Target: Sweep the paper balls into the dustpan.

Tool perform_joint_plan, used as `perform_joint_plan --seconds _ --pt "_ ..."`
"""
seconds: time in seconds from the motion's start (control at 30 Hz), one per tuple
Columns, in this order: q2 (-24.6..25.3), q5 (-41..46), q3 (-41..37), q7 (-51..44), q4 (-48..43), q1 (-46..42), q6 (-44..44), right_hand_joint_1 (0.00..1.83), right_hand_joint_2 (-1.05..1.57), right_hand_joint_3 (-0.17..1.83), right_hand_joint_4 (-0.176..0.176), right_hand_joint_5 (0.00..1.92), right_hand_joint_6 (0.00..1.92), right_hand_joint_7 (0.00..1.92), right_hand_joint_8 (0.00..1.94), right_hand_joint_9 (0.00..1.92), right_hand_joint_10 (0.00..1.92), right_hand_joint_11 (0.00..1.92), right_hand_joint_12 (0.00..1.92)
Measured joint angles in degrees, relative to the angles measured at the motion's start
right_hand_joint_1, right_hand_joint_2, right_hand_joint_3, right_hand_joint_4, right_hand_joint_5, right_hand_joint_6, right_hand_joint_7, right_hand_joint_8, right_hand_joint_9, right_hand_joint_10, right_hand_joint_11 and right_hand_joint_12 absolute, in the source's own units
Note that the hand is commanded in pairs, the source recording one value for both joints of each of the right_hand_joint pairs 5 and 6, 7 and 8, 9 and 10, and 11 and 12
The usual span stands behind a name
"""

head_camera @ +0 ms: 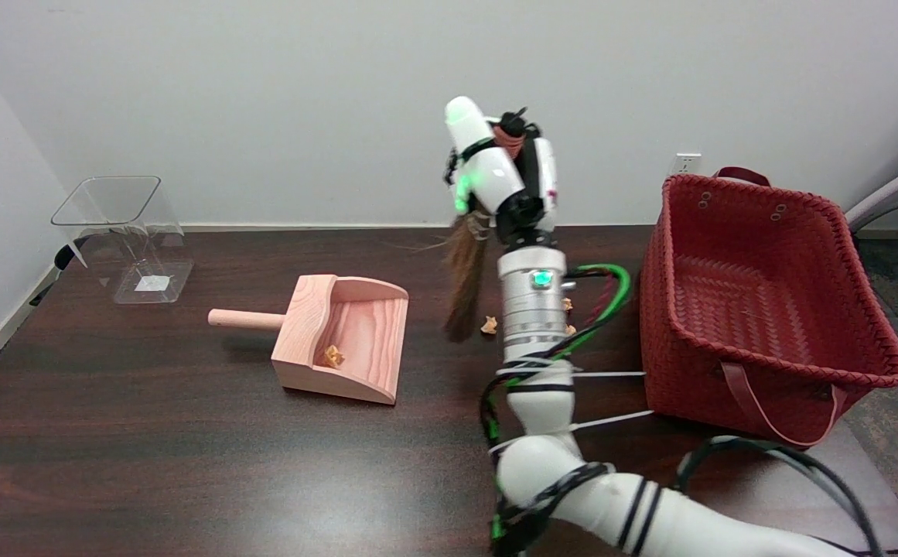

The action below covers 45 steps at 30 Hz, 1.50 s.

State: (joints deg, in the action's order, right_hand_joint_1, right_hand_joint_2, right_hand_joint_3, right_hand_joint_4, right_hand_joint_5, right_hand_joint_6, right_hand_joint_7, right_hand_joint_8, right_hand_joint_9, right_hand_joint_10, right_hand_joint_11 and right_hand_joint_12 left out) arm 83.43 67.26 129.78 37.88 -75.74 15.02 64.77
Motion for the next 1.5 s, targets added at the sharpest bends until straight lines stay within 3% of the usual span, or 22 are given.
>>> perform_joint_plan --seconds 0.37,0.7,1.17,1.5 --pt "-9.30 2.35 -6.34 -7.36 -9.40 -4.86 -4.32 0.87 1.57 0.43 0.000 1.92 1.92 1.92 1.92 1.92 1.92 1.92 1.92" --pt "-15.07 2.71 -11.88 -10.20 -11.15 -7.64 -8.70 0.83 1.57 0.45 0.000 1.92 1.92 1.92 1.92 1.92 1.92 1.92 1.92" --pt "-18.39 1.07 -13.38 -11.19 -5.47 -8.04 -10.92 0.79 1.57 0.50 0.000 1.92 1.92 1.92 1.92 1.92 1.92 1.92 1.92" --pt "-17.76 -0.85 -12.05 -7.65 0.97 -7.10 -10.95 0.79 1.57 0.49 0.000 1.92 1.92 1.92 1.92 1.92 1.92 1.92 1.92"
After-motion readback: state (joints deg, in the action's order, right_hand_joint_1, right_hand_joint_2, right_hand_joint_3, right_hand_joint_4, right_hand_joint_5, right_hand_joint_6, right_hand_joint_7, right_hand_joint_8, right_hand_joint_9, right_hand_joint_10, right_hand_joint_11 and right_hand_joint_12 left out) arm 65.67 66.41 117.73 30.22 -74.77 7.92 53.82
